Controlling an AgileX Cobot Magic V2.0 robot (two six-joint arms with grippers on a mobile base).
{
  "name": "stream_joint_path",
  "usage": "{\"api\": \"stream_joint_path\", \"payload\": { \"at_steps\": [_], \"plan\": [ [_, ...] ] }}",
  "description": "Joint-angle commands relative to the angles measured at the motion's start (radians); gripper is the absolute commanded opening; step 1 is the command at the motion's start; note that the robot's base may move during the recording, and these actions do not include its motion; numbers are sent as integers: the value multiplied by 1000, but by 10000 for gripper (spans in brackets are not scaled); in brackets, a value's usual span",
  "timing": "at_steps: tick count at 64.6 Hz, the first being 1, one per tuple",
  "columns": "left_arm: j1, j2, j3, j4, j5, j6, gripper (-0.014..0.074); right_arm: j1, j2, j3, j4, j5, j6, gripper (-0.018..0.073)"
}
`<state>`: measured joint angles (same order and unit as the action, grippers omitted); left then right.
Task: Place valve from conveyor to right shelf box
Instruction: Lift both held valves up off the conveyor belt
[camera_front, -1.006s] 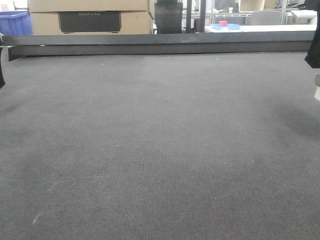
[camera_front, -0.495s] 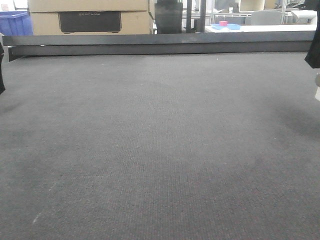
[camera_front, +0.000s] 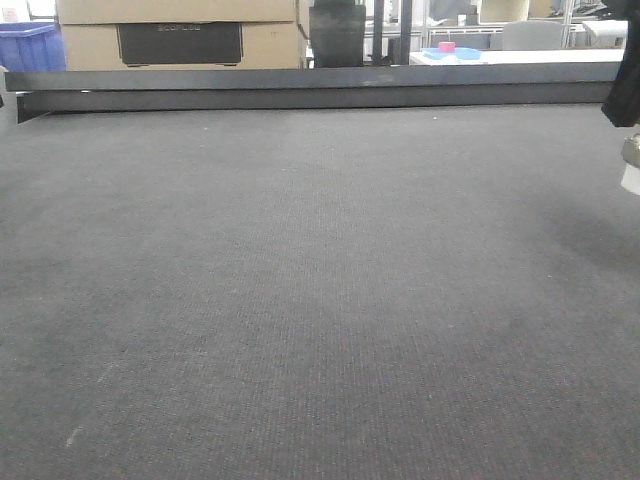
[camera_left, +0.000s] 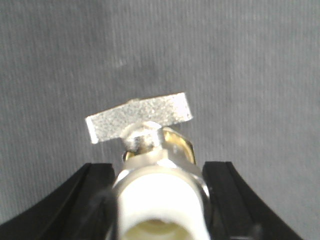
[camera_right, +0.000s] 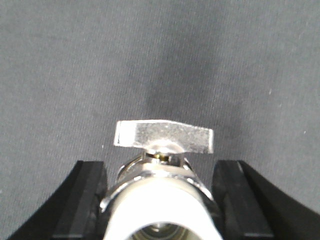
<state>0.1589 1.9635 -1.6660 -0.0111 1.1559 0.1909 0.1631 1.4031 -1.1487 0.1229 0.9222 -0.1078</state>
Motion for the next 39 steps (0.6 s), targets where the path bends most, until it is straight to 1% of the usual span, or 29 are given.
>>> {"api": "stream_joint_path", "payload": {
  "at_steps": [1, 5, 13, 19, 26, 39],
  "plan": [
    [-16, -72, -9, -13, 14, -10, -111, -1, -20, -5, 0, -62, -7, -153],
    [-32, -119, -9, -13, 26, -13, -111, -1, -23, -8, 0, -77, -7, -153],
    [-62, -218, -9, -13, 55, -55, -111, -5, -56, -8, 0, -116, -7, -153],
    [-76, -290, -5, -13, 57, -91, -111, -22, -87, -8, 0, -140, -7, -153],
    [-89, -382, 25, -13, 48, -117, -111, -68, -123, -8, 0, -144, -5, -153],
    [-96, -573, 151, -13, 9, -117, -111, -172, -185, -8, 0, -108, -5, -153]
  ]
}}
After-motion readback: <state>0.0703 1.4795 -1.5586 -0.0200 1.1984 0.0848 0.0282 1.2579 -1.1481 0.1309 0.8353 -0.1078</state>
